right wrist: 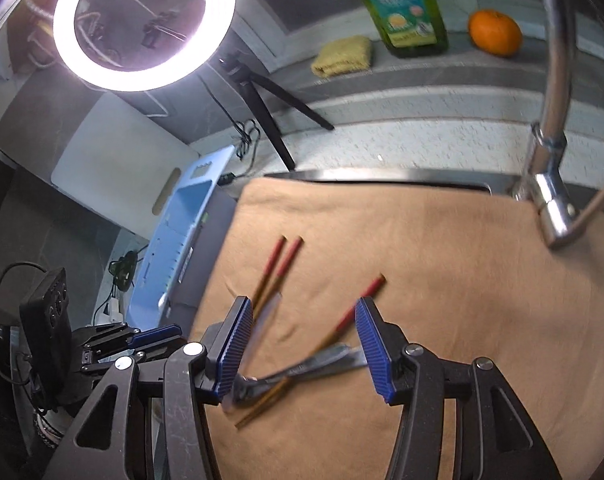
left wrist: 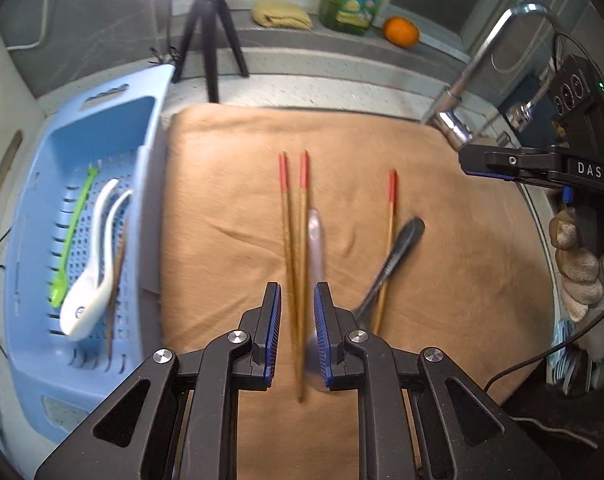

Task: Organize utensils
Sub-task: 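Move both tools back over the chopsticks on the cloth, then close the left gripper on a red-tipped chopstick while the right gripper grasps another chopstick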

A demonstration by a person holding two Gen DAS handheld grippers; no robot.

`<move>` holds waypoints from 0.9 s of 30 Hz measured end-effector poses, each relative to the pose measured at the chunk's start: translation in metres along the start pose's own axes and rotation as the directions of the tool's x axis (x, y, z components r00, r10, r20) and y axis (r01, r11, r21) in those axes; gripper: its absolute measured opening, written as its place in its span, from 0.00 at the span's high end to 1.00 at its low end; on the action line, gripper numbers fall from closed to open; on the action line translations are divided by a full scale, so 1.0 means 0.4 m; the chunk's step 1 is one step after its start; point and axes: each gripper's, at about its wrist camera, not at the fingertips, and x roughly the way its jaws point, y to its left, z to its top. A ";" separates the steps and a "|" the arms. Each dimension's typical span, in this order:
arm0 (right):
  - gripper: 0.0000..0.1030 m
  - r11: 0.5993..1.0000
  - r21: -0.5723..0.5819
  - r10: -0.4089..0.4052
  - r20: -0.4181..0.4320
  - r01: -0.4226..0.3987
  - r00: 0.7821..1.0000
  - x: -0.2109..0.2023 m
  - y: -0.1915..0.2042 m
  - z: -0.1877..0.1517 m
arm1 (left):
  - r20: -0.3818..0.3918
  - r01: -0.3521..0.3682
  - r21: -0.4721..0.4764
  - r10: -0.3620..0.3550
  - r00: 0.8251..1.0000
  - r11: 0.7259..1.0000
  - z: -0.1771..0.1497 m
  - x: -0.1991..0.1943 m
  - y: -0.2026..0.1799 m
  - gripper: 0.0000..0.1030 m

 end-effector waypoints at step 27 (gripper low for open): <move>0.75 0.992 0.127 0.033 -0.170 -0.011 0.985 0.314 0.065 0.056 | -0.082 -0.059 -0.012 0.058 0.995 0.998 0.062 0.154 0.030 0.85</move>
